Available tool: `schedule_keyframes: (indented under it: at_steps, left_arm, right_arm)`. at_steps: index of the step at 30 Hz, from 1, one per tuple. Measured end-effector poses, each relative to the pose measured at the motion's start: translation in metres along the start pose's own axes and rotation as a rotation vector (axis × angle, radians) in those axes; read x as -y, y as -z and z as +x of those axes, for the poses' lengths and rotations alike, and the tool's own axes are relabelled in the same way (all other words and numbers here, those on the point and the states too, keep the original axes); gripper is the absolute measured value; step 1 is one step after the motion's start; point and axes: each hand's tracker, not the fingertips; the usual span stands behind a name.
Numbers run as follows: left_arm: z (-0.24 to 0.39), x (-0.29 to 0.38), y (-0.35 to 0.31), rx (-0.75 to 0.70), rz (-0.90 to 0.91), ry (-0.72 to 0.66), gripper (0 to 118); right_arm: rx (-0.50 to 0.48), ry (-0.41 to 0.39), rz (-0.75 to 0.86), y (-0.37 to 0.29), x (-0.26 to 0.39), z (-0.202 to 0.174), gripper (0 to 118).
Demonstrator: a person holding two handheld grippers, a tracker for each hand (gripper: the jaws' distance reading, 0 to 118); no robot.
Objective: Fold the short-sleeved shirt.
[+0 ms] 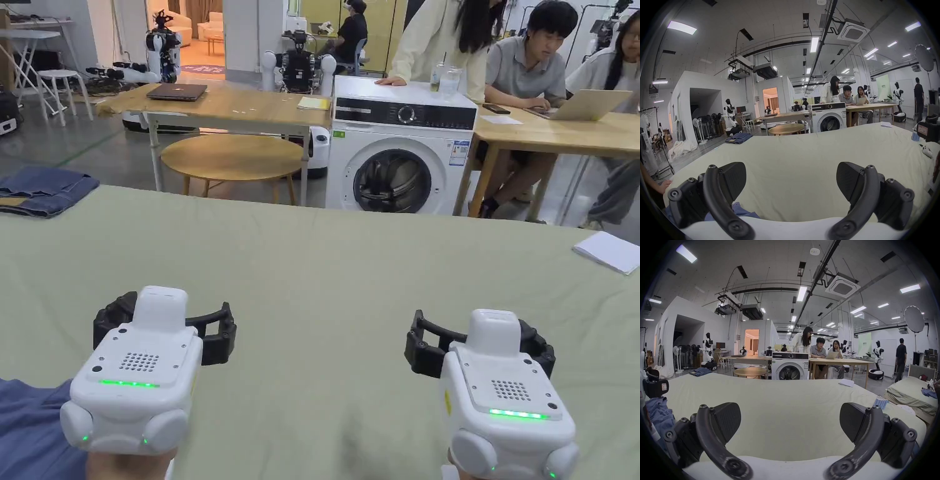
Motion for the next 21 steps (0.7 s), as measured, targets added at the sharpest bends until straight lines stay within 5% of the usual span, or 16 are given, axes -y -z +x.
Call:
schedule_keyframes:
  at_steps: [17,21]
  left_arm:
    - [-0.004,-0.002,-0.005,-0.007,0.018,-0.032,111]
    - [-0.026,-0.005,-0.002,0.050,-0.019,-0.315,111]
  right_arm:
    - [0.010,-0.027,-0.044,-0.006,0.010,-0.001,118]
    - [0.010,0.227,-0.087,-0.005,0.002,0.015,118]
